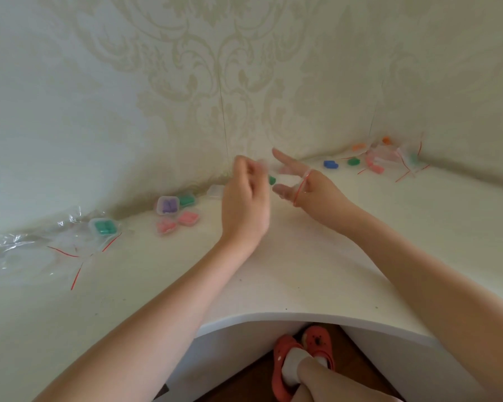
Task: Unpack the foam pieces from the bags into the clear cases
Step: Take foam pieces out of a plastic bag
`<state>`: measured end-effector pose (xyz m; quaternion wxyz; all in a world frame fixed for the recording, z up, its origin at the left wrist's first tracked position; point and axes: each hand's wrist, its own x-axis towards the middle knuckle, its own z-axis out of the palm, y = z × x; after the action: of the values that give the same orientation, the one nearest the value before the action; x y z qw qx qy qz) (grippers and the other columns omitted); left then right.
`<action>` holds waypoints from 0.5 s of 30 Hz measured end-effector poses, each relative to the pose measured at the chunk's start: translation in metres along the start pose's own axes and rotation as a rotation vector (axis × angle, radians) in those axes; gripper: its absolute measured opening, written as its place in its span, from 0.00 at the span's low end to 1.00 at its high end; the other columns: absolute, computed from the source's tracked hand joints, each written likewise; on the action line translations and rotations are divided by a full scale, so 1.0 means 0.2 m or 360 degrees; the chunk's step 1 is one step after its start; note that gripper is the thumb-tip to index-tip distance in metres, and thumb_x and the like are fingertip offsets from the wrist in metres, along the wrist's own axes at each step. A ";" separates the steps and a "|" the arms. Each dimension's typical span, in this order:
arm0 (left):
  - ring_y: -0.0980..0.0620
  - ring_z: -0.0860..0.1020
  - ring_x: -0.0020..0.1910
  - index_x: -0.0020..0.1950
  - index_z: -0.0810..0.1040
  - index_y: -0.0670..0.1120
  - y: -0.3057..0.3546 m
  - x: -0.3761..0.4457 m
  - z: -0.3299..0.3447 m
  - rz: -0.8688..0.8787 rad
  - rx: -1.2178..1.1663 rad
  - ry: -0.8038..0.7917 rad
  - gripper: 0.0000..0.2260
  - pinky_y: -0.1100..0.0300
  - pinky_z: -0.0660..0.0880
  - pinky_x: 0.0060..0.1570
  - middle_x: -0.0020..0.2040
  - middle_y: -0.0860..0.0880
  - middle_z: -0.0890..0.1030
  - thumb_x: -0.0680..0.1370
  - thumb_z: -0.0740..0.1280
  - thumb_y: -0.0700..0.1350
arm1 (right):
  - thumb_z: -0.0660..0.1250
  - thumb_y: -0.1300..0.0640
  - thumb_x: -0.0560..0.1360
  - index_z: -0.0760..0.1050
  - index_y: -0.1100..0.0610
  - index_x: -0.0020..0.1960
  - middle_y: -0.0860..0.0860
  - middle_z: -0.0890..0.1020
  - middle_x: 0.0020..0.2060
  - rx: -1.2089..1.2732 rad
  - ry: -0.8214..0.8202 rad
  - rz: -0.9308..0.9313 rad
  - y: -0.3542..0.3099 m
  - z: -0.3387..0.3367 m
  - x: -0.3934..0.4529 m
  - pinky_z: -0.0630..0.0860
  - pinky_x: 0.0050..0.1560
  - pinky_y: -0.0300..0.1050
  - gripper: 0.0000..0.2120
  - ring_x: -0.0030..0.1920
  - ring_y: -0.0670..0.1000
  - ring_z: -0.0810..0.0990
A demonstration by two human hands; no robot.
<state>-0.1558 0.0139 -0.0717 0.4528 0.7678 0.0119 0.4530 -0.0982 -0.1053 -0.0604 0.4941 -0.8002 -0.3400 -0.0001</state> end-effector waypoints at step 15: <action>0.58 0.79 0.28 0.41 0.77 0.41 -0.05 0.07 0.01 -0.1023 -0.0975 -0.0109 0.05 0.67 0.77 0.33 0.36 0.45 0.80 0.77 0.67 0.36 | 0.68 0.57 0.76 0.80 0.54 0.58 0.47 0.83 0.52 0.0055 0.0201 -0.0020 0.03 -0.02 0.01 0.69 0.46 0.22 0.12 0.45 0.31 0.77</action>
<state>-0.1418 0.0255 -0.0698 0.7774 0.5701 0.1003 0.2461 -0.0926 -0.1092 -0.0630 0.5284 -0.7877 -0.3132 -0.0477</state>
